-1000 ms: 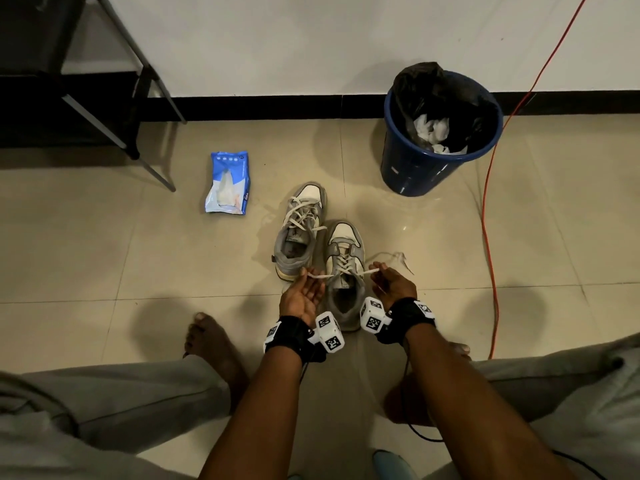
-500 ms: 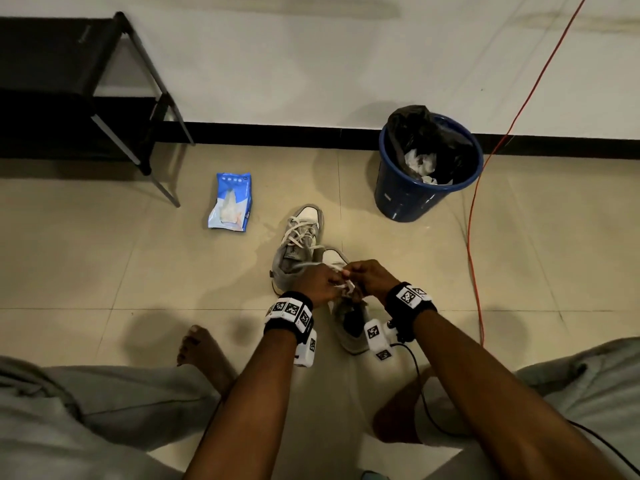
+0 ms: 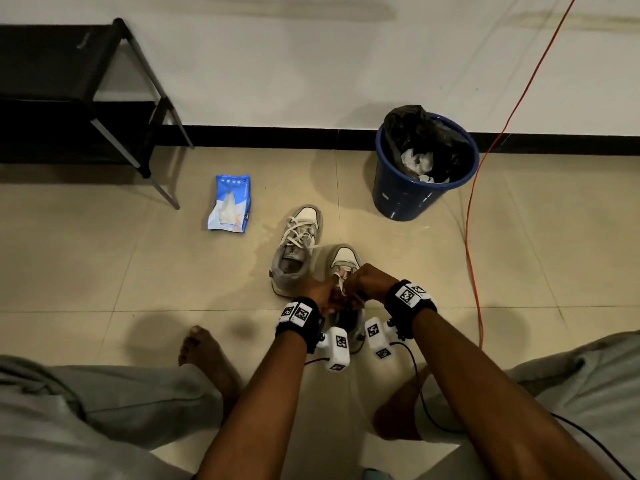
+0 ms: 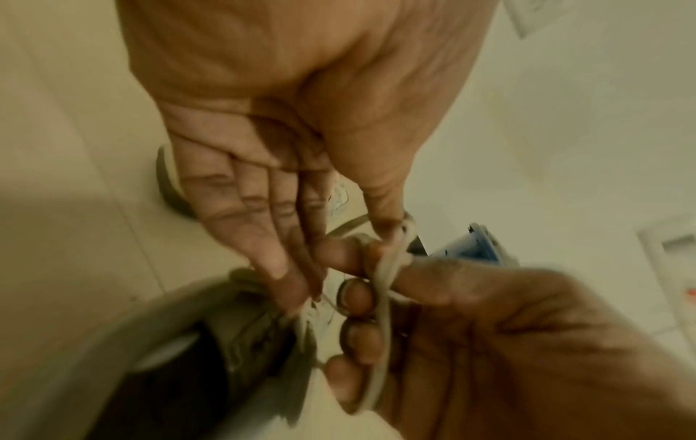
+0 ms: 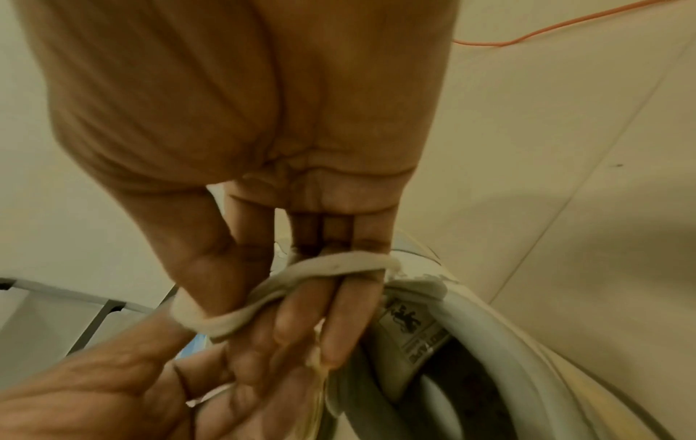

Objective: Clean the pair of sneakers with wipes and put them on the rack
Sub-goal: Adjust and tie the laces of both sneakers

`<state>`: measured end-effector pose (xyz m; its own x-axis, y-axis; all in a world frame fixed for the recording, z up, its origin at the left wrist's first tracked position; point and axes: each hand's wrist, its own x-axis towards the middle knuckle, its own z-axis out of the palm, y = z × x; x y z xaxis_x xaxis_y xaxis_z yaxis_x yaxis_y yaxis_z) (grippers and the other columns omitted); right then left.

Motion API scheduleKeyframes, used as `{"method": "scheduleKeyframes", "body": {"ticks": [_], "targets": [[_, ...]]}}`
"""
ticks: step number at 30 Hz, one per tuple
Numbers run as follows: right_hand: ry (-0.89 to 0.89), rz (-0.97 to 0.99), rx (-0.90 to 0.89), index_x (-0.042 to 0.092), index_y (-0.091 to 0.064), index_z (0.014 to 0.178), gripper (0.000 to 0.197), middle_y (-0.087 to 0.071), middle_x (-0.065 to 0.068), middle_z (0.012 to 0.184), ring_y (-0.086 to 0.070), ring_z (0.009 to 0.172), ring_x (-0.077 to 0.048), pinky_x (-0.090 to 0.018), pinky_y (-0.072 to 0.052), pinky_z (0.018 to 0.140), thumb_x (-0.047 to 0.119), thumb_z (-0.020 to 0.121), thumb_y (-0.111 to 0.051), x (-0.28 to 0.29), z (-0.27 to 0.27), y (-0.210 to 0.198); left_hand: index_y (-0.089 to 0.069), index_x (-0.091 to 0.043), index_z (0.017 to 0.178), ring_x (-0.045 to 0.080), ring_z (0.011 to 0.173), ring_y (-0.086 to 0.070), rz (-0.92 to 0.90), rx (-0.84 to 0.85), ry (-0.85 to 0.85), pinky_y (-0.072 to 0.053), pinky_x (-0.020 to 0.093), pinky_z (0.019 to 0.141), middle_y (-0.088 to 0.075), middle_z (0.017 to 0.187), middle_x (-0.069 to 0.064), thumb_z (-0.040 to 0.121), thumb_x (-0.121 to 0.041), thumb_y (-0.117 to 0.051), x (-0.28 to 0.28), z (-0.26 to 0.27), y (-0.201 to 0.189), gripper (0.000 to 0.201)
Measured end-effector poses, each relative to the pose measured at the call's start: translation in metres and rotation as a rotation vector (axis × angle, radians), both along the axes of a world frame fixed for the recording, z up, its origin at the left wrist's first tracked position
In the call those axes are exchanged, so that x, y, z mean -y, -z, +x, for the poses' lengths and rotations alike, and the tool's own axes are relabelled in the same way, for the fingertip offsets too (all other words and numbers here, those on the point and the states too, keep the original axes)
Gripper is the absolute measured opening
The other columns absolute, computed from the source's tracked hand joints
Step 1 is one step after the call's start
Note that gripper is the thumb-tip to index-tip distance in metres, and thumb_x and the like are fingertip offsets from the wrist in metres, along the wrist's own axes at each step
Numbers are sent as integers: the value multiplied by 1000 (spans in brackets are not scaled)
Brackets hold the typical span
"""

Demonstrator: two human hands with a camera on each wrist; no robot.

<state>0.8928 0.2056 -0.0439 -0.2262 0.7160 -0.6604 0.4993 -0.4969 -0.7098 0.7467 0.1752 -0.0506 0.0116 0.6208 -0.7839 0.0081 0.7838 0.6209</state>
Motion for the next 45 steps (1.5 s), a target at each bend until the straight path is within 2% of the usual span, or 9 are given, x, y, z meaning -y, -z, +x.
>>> {"method": "scheduleKeyframes", "body": {"ticks": [4,10,17,23,28,31,34,37,45], "targets": [[-23,168,-44,5,-77,79,8,-72,-13,68,-67,61,-21,-29,-58,65,-1,74,-75,-4,14,-3,-64,-7,69,10,43,-62,96,-22,-73,-41,15,37,-67,54,5,90,-3,-65,-11,-13,5,21],[54,404,183,9,-78,78,15,-72,-9,69,-70,64,-25,-32,-60,68,-5,72,-75,-15,52,-8,-79,-23,75,20,56,-71,296,-433,-252,-61,33,63,-70,57,-1,58,-46,-86,-26,-67,30,29],[254,221,366,16,-73,61,26,-71,-12,66,-68,60,-28,-37,-60,67,-6,74,-69,15,89,33,-73,-12,61,25,57,-72,187,-343,-411,-62,45,69,-70,56,8,71,-30,-85,16,-79,78,23],[366,207,559,8,-72,74,23,-70,-6,74,-67,72,-26,-33,-56,73,29,74,-80,27,62,48,-69,-17,69,26,72,-72,166,-212,-188,-58,41,76,-73,70,4,66,-89,-56,7,-47,93,72],[660,-154,60,-7,-70,76,51,-68,-17,67,-62,56,-30,-37,-54,57,44,78,-74,36,20,61,-78,-18,79,18,75,-70,200,-134,71,-57,29,69,-76,77,-1,56,-48,-92,20,-38,77,41],[589,-129,90,8,-71,82,27,-73,-13,84,-68,71,-27,-39,-60,71,33,77,-76,32,12,70,-80,-11,84,17,70,-68,206,-101,40,-53,23,61,-75,76,6,68,-17,-89,28,-40,81,19],[547,-145,89,8,-73,90,11,-72,-12,95,-69,84,-24,-36,-57,82,15,82,-71,26,14,68,-78,-9,85,17,68,-68,181,-21,32,-51,22,59,-74,73,6,74,-12,-84,28,-43,80,13],[739,-193,-49,-3,-69,83,4,-69,-18,84,-66,70,-25,-33,-54,67,1,81,-68,21,13,64,-70,-11,85,11,67,-72,126,118,-61,-55,26,68,-74,71,0,85,-7,-74,25,-47,73,6],[891,-221,-303,1,-70,92,18,-71,-14,84,-64,71,-24,-28,-49,58,8,89,-53,16,5,53,-67,-7,116,26,96,-69,85,487,-486,-58,34,76,-72,111,15,98,-23,-57,30,-22,69,26]]}}
